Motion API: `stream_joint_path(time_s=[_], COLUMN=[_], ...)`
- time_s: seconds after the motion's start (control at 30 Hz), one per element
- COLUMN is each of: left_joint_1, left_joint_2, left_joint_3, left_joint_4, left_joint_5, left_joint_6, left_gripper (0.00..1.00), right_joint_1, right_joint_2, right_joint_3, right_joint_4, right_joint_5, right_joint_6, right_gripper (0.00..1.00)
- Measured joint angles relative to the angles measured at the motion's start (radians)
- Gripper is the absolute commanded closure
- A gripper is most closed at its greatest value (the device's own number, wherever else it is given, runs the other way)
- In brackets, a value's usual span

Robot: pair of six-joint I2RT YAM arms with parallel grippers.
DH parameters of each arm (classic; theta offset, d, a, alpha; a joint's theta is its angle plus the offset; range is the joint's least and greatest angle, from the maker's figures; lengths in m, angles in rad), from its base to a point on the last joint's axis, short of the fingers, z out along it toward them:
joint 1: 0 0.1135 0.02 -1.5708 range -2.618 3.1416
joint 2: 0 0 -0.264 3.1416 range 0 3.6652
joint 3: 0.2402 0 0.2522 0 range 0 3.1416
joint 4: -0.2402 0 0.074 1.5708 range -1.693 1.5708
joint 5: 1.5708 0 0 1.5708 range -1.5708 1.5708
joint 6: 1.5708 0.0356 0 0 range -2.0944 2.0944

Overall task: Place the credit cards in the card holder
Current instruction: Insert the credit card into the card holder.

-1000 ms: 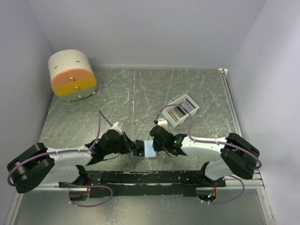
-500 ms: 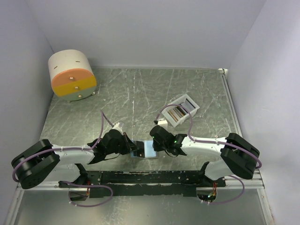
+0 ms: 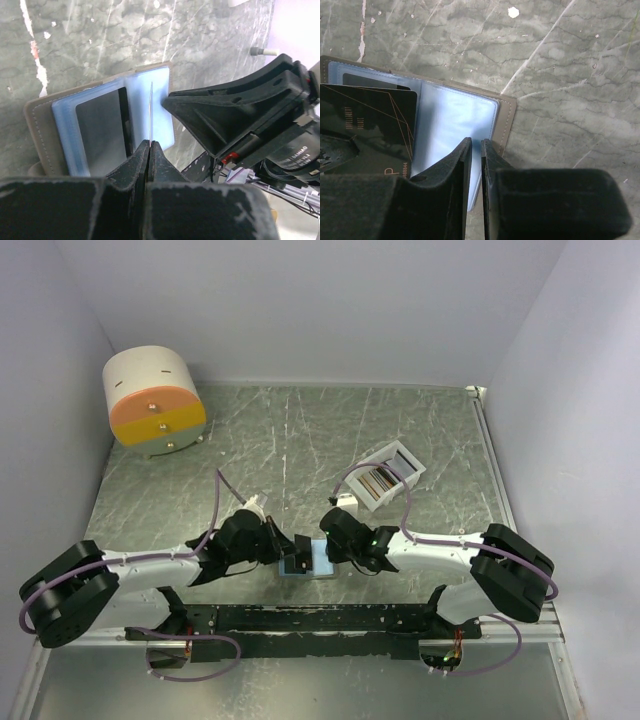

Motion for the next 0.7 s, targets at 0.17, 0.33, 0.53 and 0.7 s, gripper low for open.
stream_joint_path(time_s=[0.17, 0.33, 0.53, 0.7], left_joint_1=[0.0, 0.0, 0.0, 0.0], left_joint_2=[-0.018, -0.011, 0.022, 0.044], left_joint_3=[0.011, 0.002, -0.013, -0.013], left_joint_4=[-0.017, -0.009, -0.003, 0.003], left_joint_5=[-0.002, -0.002, 0.002, 0.006], left_joint_6=[0.004, 0.0, -0.004, -0.003], left_gripper=[0.93, 0.93, 0.93, 0.93], right_joint_1=[0.0, 0.0, 0.0, 0.0], right_joint_2=[0.0, 0.0, 0.0, -0.004], right_joint_3=[-0.004, -0.004, -0.004, -0.006], right_joint_4=[0.007, 0.007, 0.007, 0.008], right_joint_5=[0.0, 0.0, 0.0, 0.0], right_joint_6=[0.002, 0.002, 0.002, 0.003], right_gripper=[0.86, 0.86, 0.87, 0.87])
